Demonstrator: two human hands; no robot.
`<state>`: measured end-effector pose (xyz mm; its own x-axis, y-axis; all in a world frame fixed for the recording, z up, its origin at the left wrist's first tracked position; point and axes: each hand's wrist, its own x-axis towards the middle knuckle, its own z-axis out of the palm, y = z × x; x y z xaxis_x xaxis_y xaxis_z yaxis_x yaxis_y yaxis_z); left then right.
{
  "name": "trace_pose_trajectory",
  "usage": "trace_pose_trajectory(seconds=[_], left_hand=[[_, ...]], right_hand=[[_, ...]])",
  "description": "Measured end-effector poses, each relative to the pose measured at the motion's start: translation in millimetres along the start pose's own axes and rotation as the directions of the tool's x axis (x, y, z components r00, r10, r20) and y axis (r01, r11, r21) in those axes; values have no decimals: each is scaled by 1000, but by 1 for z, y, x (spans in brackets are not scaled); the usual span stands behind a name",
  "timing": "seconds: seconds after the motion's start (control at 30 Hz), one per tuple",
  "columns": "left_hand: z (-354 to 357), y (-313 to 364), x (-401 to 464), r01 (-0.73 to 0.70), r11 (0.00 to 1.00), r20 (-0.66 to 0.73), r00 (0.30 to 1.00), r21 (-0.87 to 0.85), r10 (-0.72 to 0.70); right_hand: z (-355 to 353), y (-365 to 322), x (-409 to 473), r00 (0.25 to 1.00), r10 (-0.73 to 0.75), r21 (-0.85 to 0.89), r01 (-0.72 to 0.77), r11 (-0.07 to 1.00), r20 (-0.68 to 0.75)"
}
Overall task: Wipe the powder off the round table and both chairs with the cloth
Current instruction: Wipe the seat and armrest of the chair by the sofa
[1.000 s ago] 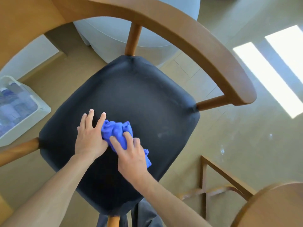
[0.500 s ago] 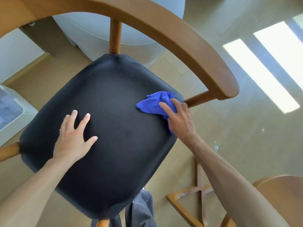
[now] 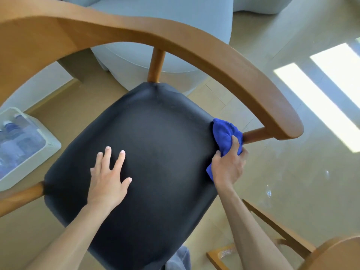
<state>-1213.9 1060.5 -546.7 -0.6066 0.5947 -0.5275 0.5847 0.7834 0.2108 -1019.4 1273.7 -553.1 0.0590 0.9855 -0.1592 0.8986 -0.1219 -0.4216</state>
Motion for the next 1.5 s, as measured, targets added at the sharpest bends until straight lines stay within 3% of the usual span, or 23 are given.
trace_pose_trajectory(seconds=[0.2, 0.43, 0.67, 0.87, 0.93, 1.0, 1.07, 1.27, 1.33, 1.4, 1.5], left_hand=[[6, 0, -1, -18, 999, -37, 999, 31, 19], [10, -1, 1, -28, 999, -64, 997, 47, 31], [20, -3, 5, -26, 998, -67, 997, 62, 30], [23, -7, 4, -31, 999, -89, 995, 23, 33], [23, -9, 3, -32, 999, -100, 994, 4, 33], [21, -10, 3, -31, 999, -96, 995, -11, 30], [17, -9, 2, -24, 999, -92, 996, -20, 22], [10, -5, 0, 14, 998, -63, 998, -59, -17], [10, -6, -1, 0, 999, -62, 998, -54, -3], [11, -7, -2, -2, 998, -63, 998, -56, -1], [10, -7, -2, 1, 998, -59, 998, -57, -4]], right_hand=[[13, -40, 27, 1000, 18, -52, -19, 998, -14], [62, -159, 70, 956, -202, -209, 247, 946, 214], [79, -189, 54, 893, -375, -236, 432, 870, 250], [79, -186, 33, 744, -598, -109, 649, 753, 298], [69, -161, 39, 606, -719, -79, 780, 620, 341], [56, -125, 49, 397, -849, -39, 911, 410, 350], [44, -87, 63, 286, -909, -20, 956, 294, 301], [7, 6, 80, 358, -914, -180, 928, 326, 192], [-8, 39, 76, 423, -890, -198, 899, 390, 171], [-21, 67, 61, 580, -801, -171, 813, 557, 151], [-19, 95, 14, 849, -526, -17, 527, 850, 54]])
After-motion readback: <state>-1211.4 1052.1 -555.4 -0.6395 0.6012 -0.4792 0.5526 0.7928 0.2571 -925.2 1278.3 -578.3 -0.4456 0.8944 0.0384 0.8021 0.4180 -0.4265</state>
